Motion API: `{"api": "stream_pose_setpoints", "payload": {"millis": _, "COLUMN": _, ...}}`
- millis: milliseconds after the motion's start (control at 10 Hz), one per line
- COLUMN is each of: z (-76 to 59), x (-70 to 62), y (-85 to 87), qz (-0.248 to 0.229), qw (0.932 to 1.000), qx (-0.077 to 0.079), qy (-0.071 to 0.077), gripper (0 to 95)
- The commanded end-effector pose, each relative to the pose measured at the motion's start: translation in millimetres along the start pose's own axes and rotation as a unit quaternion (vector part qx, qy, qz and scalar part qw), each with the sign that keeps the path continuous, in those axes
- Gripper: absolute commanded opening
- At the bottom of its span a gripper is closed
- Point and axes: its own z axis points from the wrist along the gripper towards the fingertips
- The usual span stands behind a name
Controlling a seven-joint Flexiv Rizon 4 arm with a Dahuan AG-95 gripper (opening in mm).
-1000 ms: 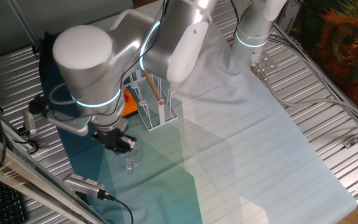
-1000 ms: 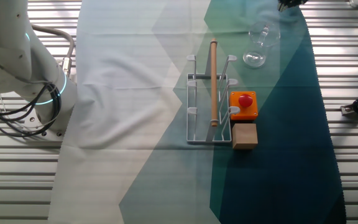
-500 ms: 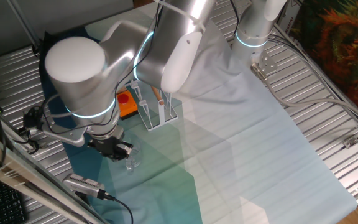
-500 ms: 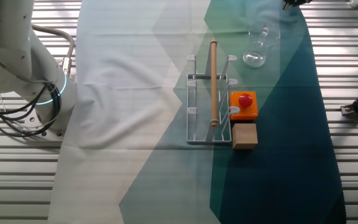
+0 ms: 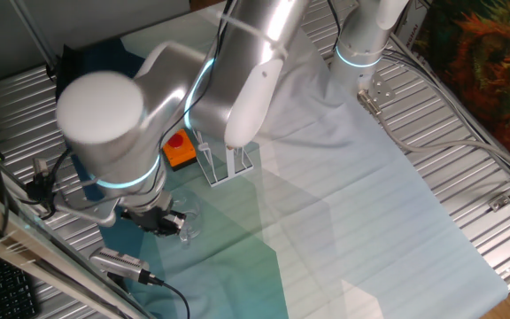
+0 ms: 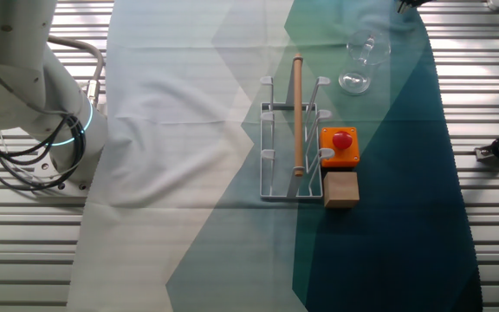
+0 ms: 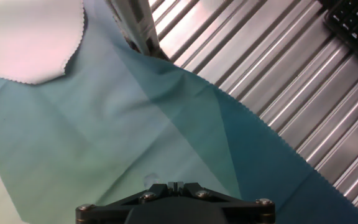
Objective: Put the cup on the cup rack
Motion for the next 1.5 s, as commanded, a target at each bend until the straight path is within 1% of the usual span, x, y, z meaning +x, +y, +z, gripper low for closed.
{"api": "stream_pose_setpoints", "payload": {"millis": 100, "z": 0.5, "x": 0.4, "y": 0.2, "qz": 0.001, "qw": 1.0, "qx": 0.001, "qy": 0.001, "gripper": 0.0}}
{"api": "stream_pose_setpoints", "payload": {"millis": 200, "z": 0.7, "x": 0.0, "y": 0.1, "qz": 0.002, "qw": 1.0, "qx": 0.004, "qy": 0.005, "gripper": 0.0}}
{"api": "stream_pose_setpoints", "payload": {"millis": 300, "z": 0.9, "x": 0.0, "y": 0.0, "qz": 0.003, "qw": 1.0, "qx": 0.004, "qy": 0.005, "gripper": 0.0}}
{"api": "stream_pose_setpoints", "payload": {"millis": 1100, "z": 1.4, "x": -0.4, "y": -0.1, "qz": 0.009, "qw": 1.0, "qx": 0.002, "qy": 0.0, "gripper": 0.0}}
{"api": "stream_pose_setpoints", "payload": {"millis": 1500, "z": 1.4, "x": -0.3, "y": -0.1, "qz": 0.002, "qw": 1.0, "qx": 0.002, "qy": 0.0, "gripper": 0.0}}
